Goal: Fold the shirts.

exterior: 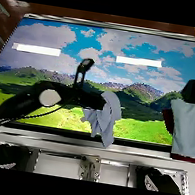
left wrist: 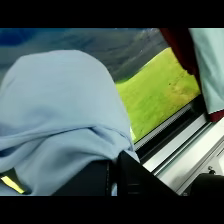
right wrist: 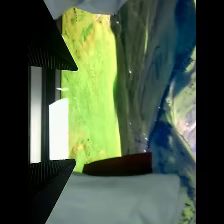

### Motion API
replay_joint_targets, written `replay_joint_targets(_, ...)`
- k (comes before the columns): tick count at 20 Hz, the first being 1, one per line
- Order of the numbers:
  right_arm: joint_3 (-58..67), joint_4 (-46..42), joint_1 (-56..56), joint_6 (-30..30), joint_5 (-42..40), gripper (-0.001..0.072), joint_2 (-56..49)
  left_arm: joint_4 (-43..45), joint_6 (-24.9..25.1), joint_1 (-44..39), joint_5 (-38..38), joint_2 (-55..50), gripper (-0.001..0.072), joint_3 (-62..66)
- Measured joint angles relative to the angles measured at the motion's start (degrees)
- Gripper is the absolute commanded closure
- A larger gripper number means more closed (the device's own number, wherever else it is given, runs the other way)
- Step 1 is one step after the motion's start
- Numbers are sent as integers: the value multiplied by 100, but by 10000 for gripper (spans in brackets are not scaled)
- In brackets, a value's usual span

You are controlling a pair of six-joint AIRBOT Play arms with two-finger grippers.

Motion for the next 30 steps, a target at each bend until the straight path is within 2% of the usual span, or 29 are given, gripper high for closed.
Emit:
replay_joint_targets(1, -341, 103, -2, 33, -138, 41, -2, -133, -22, 42, 7, -210, 287, -70)
replay_joint_targets(2, -697, 229, -2, 57, -282, 40, -2, -297, -59, 127, -7, -361, 17, -107)
replay_joint_targets(5, -1611, 667, -2, 9, -785, 40, -9, -758, -114, 737, -446, -592, 7, -11)
replay_joint_targets(8, -2092, 925, -138, -234, -1115, 44, -94, -981, 164, 1799, -1585, -511, 9, 363)
replay_joint_targets(9, -2170, 970, -278, -306, -1130, 103, -131, -1029, 267, 2181, -1987, -407, 9, 450)
replay_joint_targets(12, -2483, 1248, -1099, -520, -1119, 102, -234, -748, 433, 3071, -3001, -7, 9, 380)
replay_joint_targets(15, -3108, 2291, -2138, -706, -1172, 83, -275, -328, 505, 3491, -3495, 424, 9, -341)
replay_joint_targets(17, -3591, 2955, -2531, -870, -1226, 84, -289, -243, 525, 3517, -3447, 573, 9, -1021)
replay_joint_targets(20, -4304, 3523, -2750, -1054, -1349, 84, -297, -586, 669, 3329, -2837, 577, 10, -1923)
replay_joint_targets(27, -4959, 3936, -2664, -1145, -1620, 84, -505, -1775, 1202, 2422, -1311, -227, 14, -2586)
replay_joint_targets(28, -4981, 3969, -2662, -1123, -1624, 84, -566, -1963, 1329, 2334, -1147, -363, 32, -2594)
replay_joint_targets(30, -5010, 4015, -2651, -1069, -1613, 84, -688, -2328, 1552, 2210, -874, -621, 181, -2588)
